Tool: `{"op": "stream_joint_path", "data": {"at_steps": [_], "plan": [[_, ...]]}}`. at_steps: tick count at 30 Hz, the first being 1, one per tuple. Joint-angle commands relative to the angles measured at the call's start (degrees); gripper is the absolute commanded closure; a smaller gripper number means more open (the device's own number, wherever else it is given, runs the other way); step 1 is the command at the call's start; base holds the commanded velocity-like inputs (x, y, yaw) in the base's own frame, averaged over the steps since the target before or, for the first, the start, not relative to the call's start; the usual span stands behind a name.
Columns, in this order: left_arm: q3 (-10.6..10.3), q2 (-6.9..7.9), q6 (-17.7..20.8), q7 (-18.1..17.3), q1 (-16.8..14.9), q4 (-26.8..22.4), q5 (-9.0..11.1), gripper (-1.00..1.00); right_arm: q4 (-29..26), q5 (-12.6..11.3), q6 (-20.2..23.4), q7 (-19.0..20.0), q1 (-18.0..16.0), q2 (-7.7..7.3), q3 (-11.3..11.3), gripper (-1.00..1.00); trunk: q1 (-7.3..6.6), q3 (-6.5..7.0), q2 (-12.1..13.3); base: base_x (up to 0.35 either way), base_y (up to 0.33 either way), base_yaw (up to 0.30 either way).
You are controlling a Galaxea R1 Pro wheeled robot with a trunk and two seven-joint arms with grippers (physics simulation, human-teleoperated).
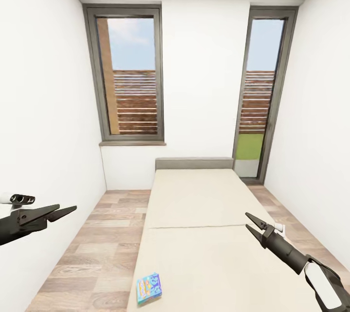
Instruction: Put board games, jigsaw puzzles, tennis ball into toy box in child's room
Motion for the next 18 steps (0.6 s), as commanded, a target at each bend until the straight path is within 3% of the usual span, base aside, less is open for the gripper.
{"op": "stream_joint_path", "data": {"at_steps": [1, 18], "plan": [[0.0, 0.01, 0.5, 0.0, 0.0, 0.0, 0.2, -1.0, 0.0, -0.3, 0.4, 0.1, 0.0, 0.0, 0.0, -1.0, 0.03, -0.02, 0.0, 0.052, -0.059, 0.02], [0.0, -0.01, 0.5, 0.0, 0.0, 0.0, 0.2, -1.0, 0.2, -0.1, 0.3, 0.0, 0.0, 0.0, 0.0, -1.0, 0.03, -0.02, 0.0, 0.047, -0.009, 0.003]]}}
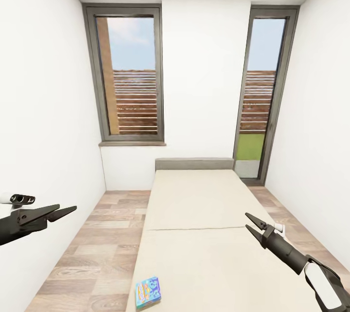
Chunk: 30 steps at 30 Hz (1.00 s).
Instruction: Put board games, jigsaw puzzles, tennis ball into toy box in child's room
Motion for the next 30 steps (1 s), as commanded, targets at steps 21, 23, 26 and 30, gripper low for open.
{"op": "stream_joint_path", "data": {"at_steps": [21, 23, 26, 30], "plan": [[0.0, -1.13, 0.5, -0.1, 0.0, 0.0, 0.2, -1.0, -0.1, -0.3, 0.4, 0.0, 0.0, 0.0, 0.0, -1.0, 0.03, -0.03, 0.0, 0.039, 0.0, 0.0], [0.0, -1.32, 0.5, -0.1, 0.0, 0.0, 0.2, -1.0, -0.1, -0.3, 0.4, 0.0, 0.0, 0.0, 0.0, -1.0, 0.03, -0.03, 0.0, 0.0, 0.0, 0.0], [0.0, -1.41, 0.5, -0.1, 0.0, 0.0, 0.2, -1.0, -0.1, -0.3, 0.4, 0.0, 0.0, 0.0, 0.0, -1.0, 0.03, -0.03, 0.0, 0.0, 0.0, 0.0], [0.0, -1.45, 0.5, 0.2, 0.0, 0.0, 0.1, -1.0, -0.1, -0.3, 0.4, 0.0, 0.0, -0.02, 0.0, -1.0, 0.03, -0.03, 0.0, 0.0, 0.0, 0.0]]}}
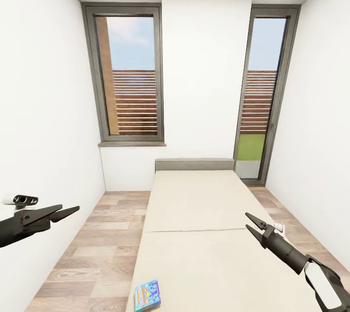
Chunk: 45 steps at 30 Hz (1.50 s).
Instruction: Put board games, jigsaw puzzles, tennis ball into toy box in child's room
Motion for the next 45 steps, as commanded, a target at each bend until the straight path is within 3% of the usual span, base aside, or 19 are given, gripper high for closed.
{"op": "stream_joint_path", "data": {"at_steps": [1, 4, 7, 8, 10, 11, 13, 14, 17, 20, 21, 24, 27, 29, 31, 32, 35, 40, 45], "plan": [[0.0, 0.01, 0.5, 0.7, 0.0, 0.0, 0.2, -1.0, 0.0, -0.3, 0.4, 0.0, 0.0, -0.03, 0.0, -1.0, 0.02, -0.03, 0.0, 0.0, 0.0, 0.0], [-0.1, -0.14, 0.5, 5.5, -0.1, 0.0, 0.2, -1.0, 0.0, -0.2, 0.3, 0.0, 0.0, -0.08, 0.0, -1.0, 0.02, -0.03, 0.0, 0.0, 0.0, 0.0], [-0.7, -2.24, 0.5, 16.6, -0.3, 0.0, 0.4, -1.0, -0.2, -0.1, 0.4, -0.9, 0.0, -0.15, 0.0, -1.0, 0.02, -0.03, 0.0, 0.0, 0.0, 0.0], [-0.8, -2.86, 0.5, 18.8, -0.4, 0.0, 0.4, -1.0, -0.3, -0.1, 0.4, -1.4, 0.0, -0.19, 0.0, -1.0, 0.02, -0.03, 0.0, 0.0, 0.0, 0.0], [-1.4, -5.9, 0.5, 27.5, -0.6, 0.0, 0.4, -1.0, -0.9, -0.1, 0.4, -4.5, 0.0, -0.27, 0.1, -1.0, 0.02, -0.03, 0.0, 0.0, 0.0, 0.0], [-1.6, -6.78, 0.5, 29.8, -0.8, 0.0, 0.4, -1.0, -1.2, -0.1, 0.4, -5.5, 0.0, -0.27, 0.2, -1.0, 0.02, -0.03, 0.0, 0.0, 0.0, 0.0], [-3.0, -10.54, 0.4, 39.4, -1.8, 0.2, 0.4, -1.0, -3.3, -0.1, 0.6, -10.0, 0.0, -0.14, 0.5, -1.0, 0.02, -0.03, 0.0, 0.0, 0.0, 0.0], [-3.5, -11.49, 0.4, 41.9, -2.2, 0.4, 0.4, -1.0, -4.1, -0.1, 0.6, -11.2, 0.0, -0.11, 0.6, -1.0, 0.02, -0.03, 0.0, 0.0, 0.0, 0.0], [-6.6, -16.64, -0.1, 57.4, -5.2, 3.7, 0.3, -1.0, -9.6, -0.1, 1.0, -17.9, 0.0, -0.02, 1.5, -1.0, 0.02, -0.03, 0.0, 0.0, 0.0, 0.0], [-8.4, -19.38, -2.0, 65.0, -7.5, 7.9, 0.2, -1.0, -13.9, 0.0, 1.1, -21.9, 0.1, -0.05, 2.9, -1.0, 0.02, -0.03, 0.0, 0.0, 0.0, 0.0], [-9.9, -21.01, -4.2, 67.8, -8.8, 10.9, 0.1, -1.0, -16.3, 0.0, 1.1, -23.8, 0.2, -0.07, 4.1, -1.0, 0.02, -0.03, 0.0, 0.0, 0.0, 0.0], [-13.1, -23.71, -9.0, 71.5, -11.7, 17.4, -1.2, -1.0, -20.7, 0.4, 1.2, -27.0, 0.5, -0.12, 6.4, -1.0, 0.02, -0.03, 0.0, 0.0, 0.0, 0.0], [-17.3, -26.56, -15.4, 75.0, -18.7, 29.1, -5.6, -1.0, -26.8, 1.8, 1.3, -31.0, 0.7, -0.09, 9.0, -1.0, 0.02, -0.03, 0.0, 0.0, 0.0, 0.0], [-18.6, -28.74, -20.0, 76.4, -24.1, 38.0, -9.0, -1.0, -30.3, 3.1, 1.4, -33.8, 0.7, -0.08, 10.5, -1.0, 0.02, -0.03, 0.0, 0.0, 0.0, 0.0], [-19.1, -30.32, -23.3, 76.9, -27.5, 44.4, -11.3, -1.0, -32.4, 3.8, 1.5, -35.9, 0.7, -0.04, 11.6, -1.0, 0.02, -0.03, 0.0, 0.0, 0.0, 0.0], [-19.4, -31.83, -27.1, 77.4, -30.5, 50.5, -13.2, -1.0, -34.0, 4.3, 1.5, -37.8, 0.7, -0.02, 12.7, -1.0, 0.02, -0.03, 0.0, 0.0, 0.0, 0.0], [-19.9, -34.89, -36.8, 78.4, -35.0, 61.7, -17.1, -1.0, -36.2, 5.0, 1.5, -42.9, 0.7, 0.0, 15.8, -1.0, 0.02, -0.03, 0.0, 0.0, 0.0, 0.0], [-20.4, -36.39, -43.1, 80.5, -36.8, 67.0, -19.6, -1.0, -37.4, 5.3, 1.4, -51.7, 0.7, 0.12, 19.3, -1.0, 0.02, -0.03, 0.0, 0.0, 0.0, 0.0], [-20.6, -36.42, -44.8, 81.5, -37.2, 68.1, -20.4, -1.0, -38.0, 5.3, 1.4, -59.7, 0.7, 0.84, 22.1, -1.0, 0.02, -0.03, 0.0, 0.0, 0.0, 0.0]]}}
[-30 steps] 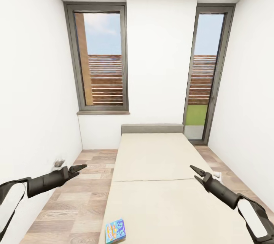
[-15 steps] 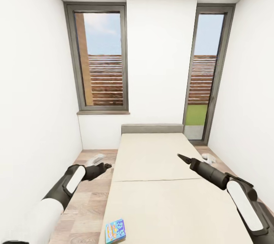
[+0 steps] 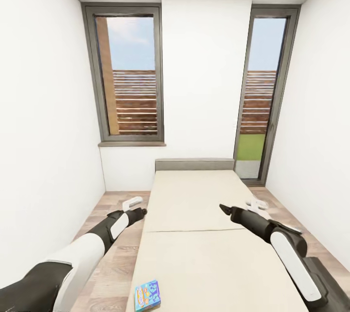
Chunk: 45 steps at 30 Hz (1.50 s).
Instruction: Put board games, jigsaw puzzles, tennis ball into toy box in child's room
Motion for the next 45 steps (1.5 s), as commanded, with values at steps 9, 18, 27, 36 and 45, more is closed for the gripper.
{"op": "stream_joint_path", "data": {"at_steps": [9, 18, 27, 36, 45], "plan": [[-0.6, -0.21, -1.1, 0.7, -0.1, 0.1, 0.1, -1.0, -0.6, -0.5, 0.7, -11.8, 0.0, 5.41, 3.3, -1.0, 0.02, -0.03, 0.0, 0.0, 0.0, 0.0], [-0.6, -0.28, -1.5, 0.8, -0.1, -0.2, -3.1, -1.0, -1.1, -0.5, 1.9, -15.5, 0.0, 6.17, 2.8, -1.0, 0.02, -0.03, 0.0, 0.0, 0.0, 0.0], [-0.5, -0.49, -1.4, 1.1, -0.1, -0.3, -3.7, -1.0, -1.5, -0.5, 5.7, -25.8, -0.1, 6.43, 3.4, -1.0, 0.02, -0.03, 0.0, 0.0, 0.0, 0.031], [-0.4, -0.54, -1.0, 2.6, -0.1, -0.4, -3.7, -1.0, -2.4, -0.5, 8.6, -40.0, -0.4, 8.91, 5.8, -1.0, 0.02, -0.03, 0.0, 0.0, 0.0, 0.004], [-0.4, -0.88, -1.0, 2.8, -0.1, -0.4, -3.8, -1.0, -2.5, -0.6, 10.0, -38.6, -0.2, 9.26, 5.9, -1.0, 0.02, -0.11, 0.0, 0.0, 0.0, -0.001]]}}
